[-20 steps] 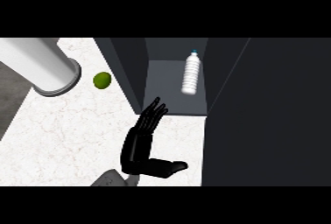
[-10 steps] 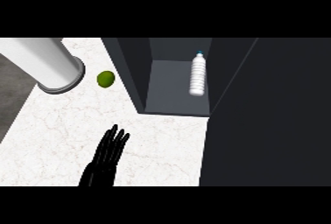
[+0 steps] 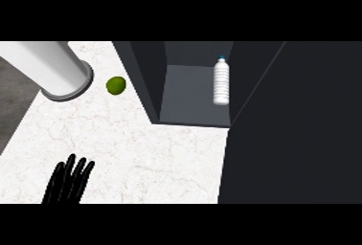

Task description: Pick up the bottled water, place it into the cabinet and close the cabinet

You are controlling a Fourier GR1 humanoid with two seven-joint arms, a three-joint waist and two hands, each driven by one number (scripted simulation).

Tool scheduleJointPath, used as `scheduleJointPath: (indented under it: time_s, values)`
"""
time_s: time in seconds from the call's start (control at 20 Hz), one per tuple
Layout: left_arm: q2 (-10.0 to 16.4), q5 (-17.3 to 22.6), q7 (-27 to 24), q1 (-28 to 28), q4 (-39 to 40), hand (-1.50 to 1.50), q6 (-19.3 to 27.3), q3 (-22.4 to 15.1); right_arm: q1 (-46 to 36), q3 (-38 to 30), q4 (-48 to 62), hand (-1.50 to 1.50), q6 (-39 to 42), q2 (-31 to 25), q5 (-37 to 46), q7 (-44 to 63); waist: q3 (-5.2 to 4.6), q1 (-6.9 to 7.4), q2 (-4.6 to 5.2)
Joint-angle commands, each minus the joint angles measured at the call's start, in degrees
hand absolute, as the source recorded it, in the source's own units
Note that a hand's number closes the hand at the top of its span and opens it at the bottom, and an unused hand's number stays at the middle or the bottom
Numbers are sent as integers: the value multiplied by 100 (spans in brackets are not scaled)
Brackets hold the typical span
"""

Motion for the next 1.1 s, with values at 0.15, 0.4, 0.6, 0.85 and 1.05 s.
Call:
scheduleJointPath:
  time_s: [0.15,0.4,0.6,0.85,1.05]
  values:
    - [855,256,-484,726,-279,-150,-829,509,-624,844,-1009,150,-311,135,642,1524,-9,122,93]
    - [1101,373,-596,936,-123,-150,-1354,588,-1510,918,-834,150,-161,30,391,1931,-21,293,153]
    - [1397,382,-618,1012,-268,-150,-1527,747,-2357,988,-379,150,-128,132,380,2119,-32,491,152]
    - [1516,389,-683,1099,-252,-150,-1659,848,-2982,1021,100,150,-173,204,206,2527,-50,646,175]
    - [1593,445,-657,1049,-150,-150,-1719,983,-3320,1054,299,150,-330,473,-38,2753,-58,624,224]
